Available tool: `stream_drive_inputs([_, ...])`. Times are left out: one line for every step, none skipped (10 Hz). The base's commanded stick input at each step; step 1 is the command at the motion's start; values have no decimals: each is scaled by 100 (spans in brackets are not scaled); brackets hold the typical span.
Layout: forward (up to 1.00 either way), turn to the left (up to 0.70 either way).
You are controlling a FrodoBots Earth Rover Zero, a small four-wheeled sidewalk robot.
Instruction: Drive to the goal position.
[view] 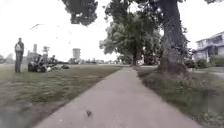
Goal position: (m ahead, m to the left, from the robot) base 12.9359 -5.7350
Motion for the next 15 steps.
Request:
stream_drive_inputs([70,-9])
stream_drive_inputs([70,0])
stream_drive_inputs([70,0])
stream_drive_inputs([70,0])
stream_drive_inputs([70,0])
stream_drive_inputs([70,0])
stream_drive_inputs([70,0])
stream_drive_inputs([70,0])
stream_drive_inputs([70,0])
stream_drive_inputs([70,0])
stream_drive_inputs([70,0])
stream_drive_inputs([70,0])
stream_drive_inputs([70,0])
stream_drive_inputs([70,0])
stream_drive_inputs([70,0])
